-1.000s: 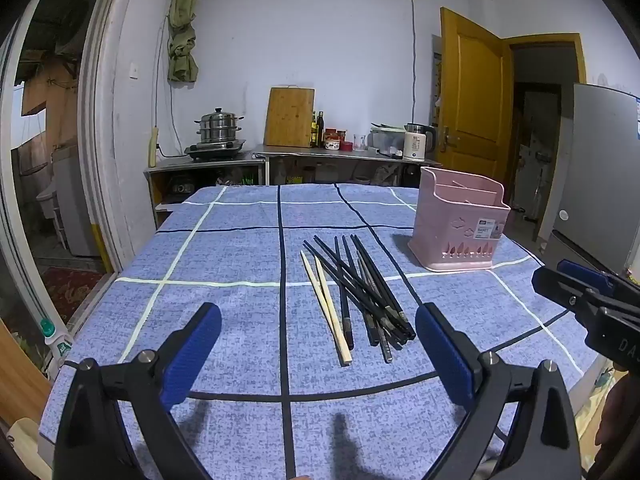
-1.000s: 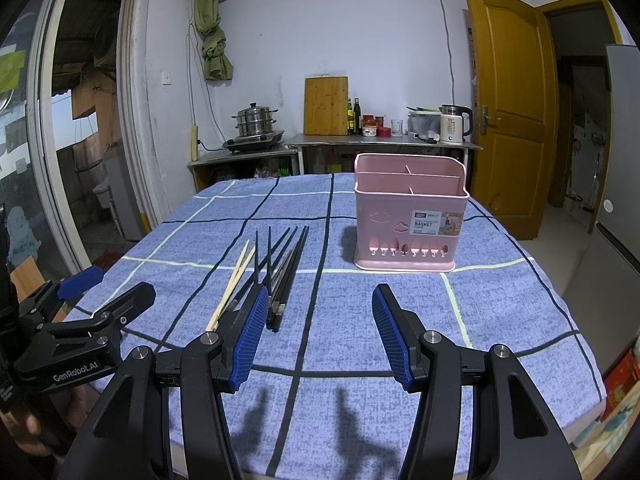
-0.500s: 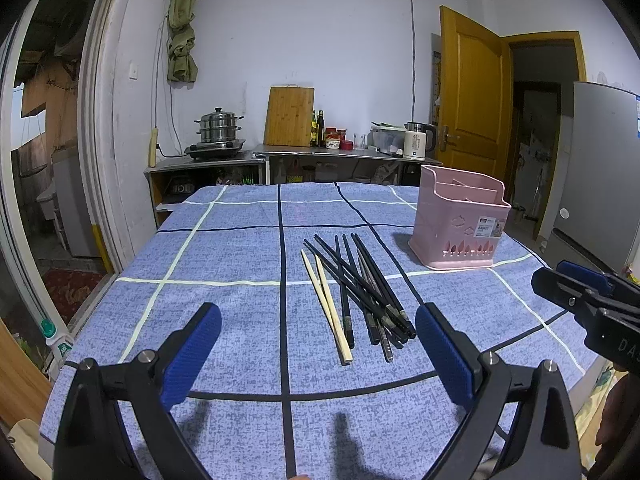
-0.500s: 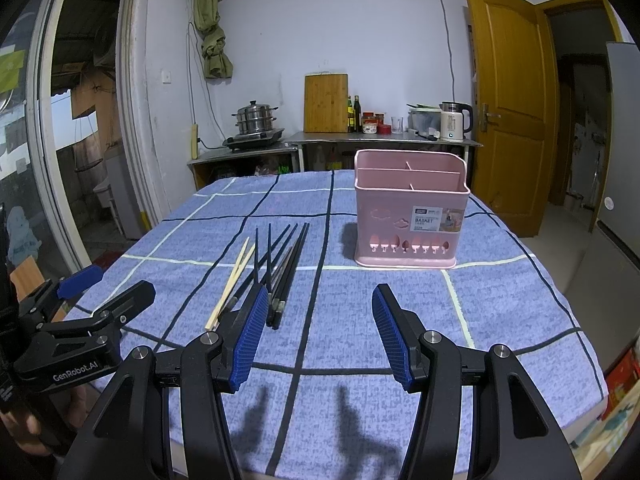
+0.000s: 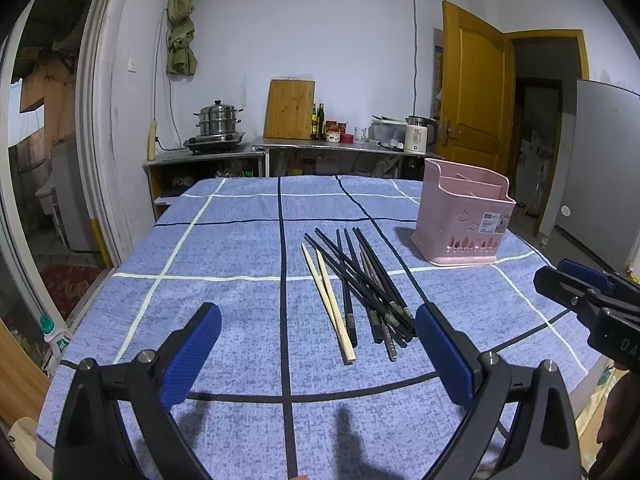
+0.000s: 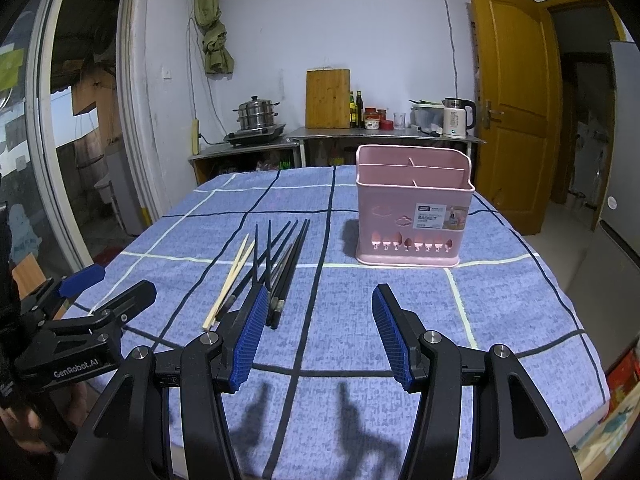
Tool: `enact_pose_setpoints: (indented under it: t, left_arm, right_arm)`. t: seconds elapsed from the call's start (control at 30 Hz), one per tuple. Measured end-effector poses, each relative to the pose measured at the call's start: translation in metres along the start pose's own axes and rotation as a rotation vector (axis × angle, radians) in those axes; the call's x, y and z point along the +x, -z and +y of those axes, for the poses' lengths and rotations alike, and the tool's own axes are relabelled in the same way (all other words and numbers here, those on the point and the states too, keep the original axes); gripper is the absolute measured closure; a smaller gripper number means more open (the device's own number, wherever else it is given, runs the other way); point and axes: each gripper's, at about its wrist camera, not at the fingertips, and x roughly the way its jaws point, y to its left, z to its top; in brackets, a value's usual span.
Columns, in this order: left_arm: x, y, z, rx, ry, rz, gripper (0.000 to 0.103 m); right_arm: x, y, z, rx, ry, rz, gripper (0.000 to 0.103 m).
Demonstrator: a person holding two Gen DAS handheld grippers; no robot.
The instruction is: Organize utensils
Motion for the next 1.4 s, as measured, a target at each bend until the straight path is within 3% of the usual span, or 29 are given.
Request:
enact_pose_setpoints:
  t: [0.33,0.53,0.7,0.83,1.0,1.1,1.4]
  left_arm:
    - [0.036,-0.014,0.014,-0.002,0.009,0.105,0.004]
    - [0.076,-0.028,0.025,-0.020,0.013,0.179,0.014]
    - [0.116,-0.037,0.039,-0.096,0.045,0.271,0.025]
    - [0.141,-0.042,0.046,-0.173,0.089,0.326,0.032]
    - [0.169,-0.049,0.051,-0.249,0.165,0.394,0.056]
    - [0.183,-0.053,0.053,-0.256,0.180,0.415,0.064]
    - [0.198,-0.062,0.062,-0.284,0.218,0.435,0.068]
  right_arm:
    - [0.031,-0.015,0.002,-0.020,-0.038,0.039,0.048]
    - [0.060,-0.030,0.007,-0.054,-0.074,0.069,0.048]
    - [0.086,-0.040,0.011,-0.062,-0.108,0.104,0.049]
    - [0.114,-0.048,0.019,-0.082,-0.149,0.140,0.060]
    - [0.147,-0.055,0.026,-0.094,-0.196,0.183,0.076]
    - [0.165,-0.059,0.029,-0.093,-0.228,0.216,0.081]
    - [0.228,-0.069,0.037,-0.094,-0.294,0.322,0.087]
